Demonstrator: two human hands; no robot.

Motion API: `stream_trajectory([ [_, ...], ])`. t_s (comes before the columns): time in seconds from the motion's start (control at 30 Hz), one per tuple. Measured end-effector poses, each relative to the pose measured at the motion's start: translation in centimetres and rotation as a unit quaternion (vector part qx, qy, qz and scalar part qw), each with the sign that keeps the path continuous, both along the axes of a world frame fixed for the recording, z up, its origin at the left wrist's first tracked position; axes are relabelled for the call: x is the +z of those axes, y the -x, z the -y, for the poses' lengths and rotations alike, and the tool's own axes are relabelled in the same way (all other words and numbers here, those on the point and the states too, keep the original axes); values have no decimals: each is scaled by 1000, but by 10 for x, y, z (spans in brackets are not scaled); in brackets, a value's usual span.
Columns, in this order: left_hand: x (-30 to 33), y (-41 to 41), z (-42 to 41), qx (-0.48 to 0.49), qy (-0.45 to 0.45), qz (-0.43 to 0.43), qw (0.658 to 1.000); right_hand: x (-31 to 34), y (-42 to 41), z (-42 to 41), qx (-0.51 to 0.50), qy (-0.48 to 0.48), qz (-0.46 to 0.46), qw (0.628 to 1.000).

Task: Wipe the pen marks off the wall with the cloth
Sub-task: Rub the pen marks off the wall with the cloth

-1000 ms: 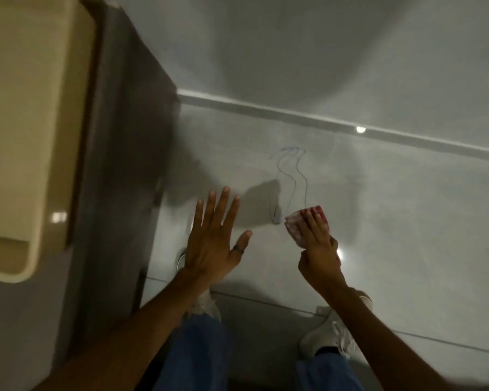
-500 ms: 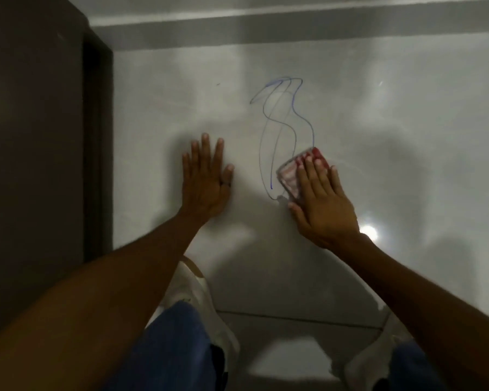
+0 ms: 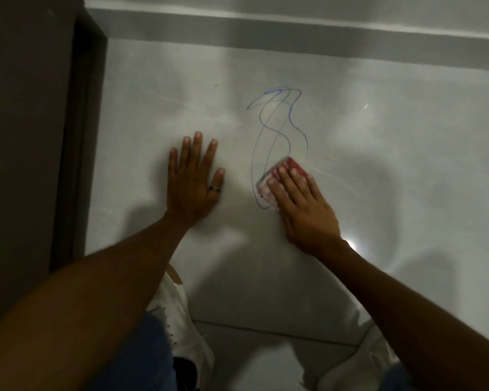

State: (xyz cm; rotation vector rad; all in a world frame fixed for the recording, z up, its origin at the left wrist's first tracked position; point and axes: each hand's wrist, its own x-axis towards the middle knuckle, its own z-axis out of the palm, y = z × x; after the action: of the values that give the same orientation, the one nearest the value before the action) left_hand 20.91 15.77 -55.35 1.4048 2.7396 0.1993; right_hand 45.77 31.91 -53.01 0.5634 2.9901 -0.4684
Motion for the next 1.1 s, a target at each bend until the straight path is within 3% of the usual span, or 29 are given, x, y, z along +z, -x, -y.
stream_trajectory([
  [0.03, 1, 1, -1, 1, 2, 2, 1000, -1, -9, -6, -16, -10, -1, 1000],
  [0.13, 3, -1, -2, 1, 6, 6, 1000, 1, -11, -8, -217, -10, 26, 976],
  [0.17, 4, -2, -2, 3, 4, 4, 1000, 0, -7, 0, -202, -13, 31, 979],
  [0.27, 5, -2, -2, 5, -1, 4, 1000, -6, -13, 4, 3, -20, 9, 1000],
  [0.3, 6, -2, -2, 6, -2, 7, 1000, -7, -15, -5, 12, -28, 3, 1000],
  [0.4, 7, -4, -3, 10, -4, 11, 1000, -2, 5, -18, -194, -31, 21, 980],
  [0.43, 7, -4, -2, 11, -4, 12, 1000, 0, 15, -13, -222, -27, 25, 974],
  [0.53, 8, -4, -3, 8, 0, 18, 1000, -1, 30, -14, -105, -43, 0, 994],
  [0.67, 11, -3, -2, 11, 6, 23, 1000, 5, 52, -27, -279, -16, 43, 959],
  [0.77, 12, -4, -4, 9, 6, 26, 1000, 4, 60, -24, -198, -20, 35, 979],
  [0.87, 12, -2, -3, 14, -1, 26, 1000, 7, 74, -32, -278, -4, 37, 960],
  [0.97, 11, -3, -4, 10, -1, 20, 1000, 3, 84, -34, -153, -20, 30, 988],
  [1.1, 8, -2, -2, 10, -3, 15, 1000, 8, 105, -56, -248, 1, 32, 968],
])
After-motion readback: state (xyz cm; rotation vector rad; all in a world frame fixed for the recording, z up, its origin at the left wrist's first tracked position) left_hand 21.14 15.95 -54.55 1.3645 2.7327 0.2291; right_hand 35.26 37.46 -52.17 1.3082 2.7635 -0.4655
